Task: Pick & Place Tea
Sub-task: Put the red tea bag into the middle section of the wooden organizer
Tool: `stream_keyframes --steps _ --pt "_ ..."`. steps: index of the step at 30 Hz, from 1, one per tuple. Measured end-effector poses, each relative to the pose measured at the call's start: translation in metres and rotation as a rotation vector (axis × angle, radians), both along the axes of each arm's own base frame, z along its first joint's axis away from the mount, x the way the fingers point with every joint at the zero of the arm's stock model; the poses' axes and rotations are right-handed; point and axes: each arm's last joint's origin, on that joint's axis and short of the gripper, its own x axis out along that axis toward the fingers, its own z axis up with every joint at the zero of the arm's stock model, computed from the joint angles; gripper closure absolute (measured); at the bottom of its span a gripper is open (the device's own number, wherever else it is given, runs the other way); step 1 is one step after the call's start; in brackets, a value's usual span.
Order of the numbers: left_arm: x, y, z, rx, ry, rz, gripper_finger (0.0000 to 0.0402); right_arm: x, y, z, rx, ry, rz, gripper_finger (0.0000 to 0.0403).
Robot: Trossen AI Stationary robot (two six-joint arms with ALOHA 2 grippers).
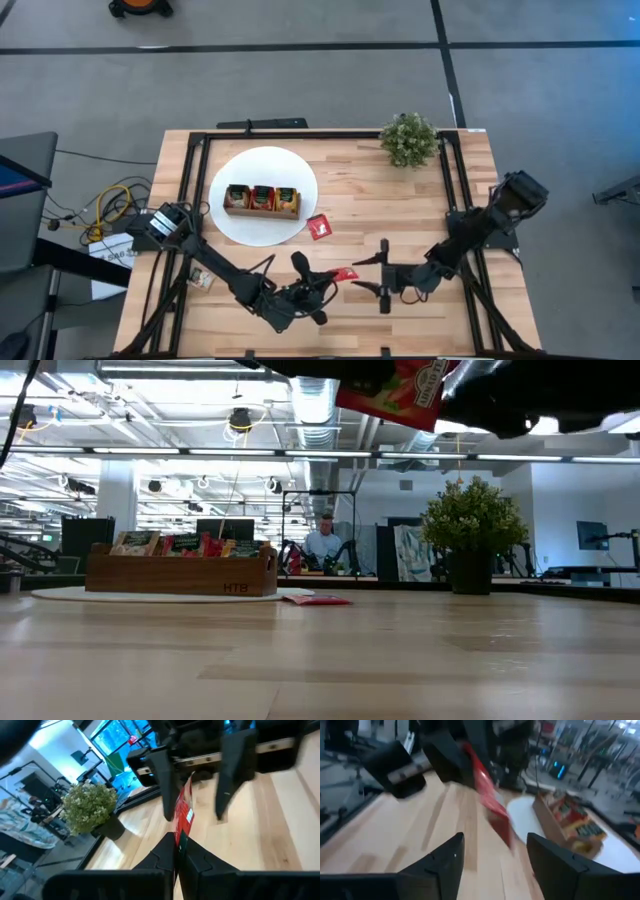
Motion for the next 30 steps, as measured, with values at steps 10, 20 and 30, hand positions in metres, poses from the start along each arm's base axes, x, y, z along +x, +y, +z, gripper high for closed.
stream_keyframes --steps 10,20,30 --pt "0.0 0.001 0.0 -0.014 -0.009 0.011 0.0401 0.018 0.025 -0.006 -0.156 -0.037 -0.079 0.0327" --pt "-0.004 -0.005 0.001 0.015 0.003 0.009 0.0401 0.004 0.023 0.007 -0.192 0.028 -0.125 0.0356" --pt "-0.029 0.012 0.048 0.008 0.083 0.04 0.0401 -0.007 0.001 0.017 -0.047 0.152 -0.21 0.0207"
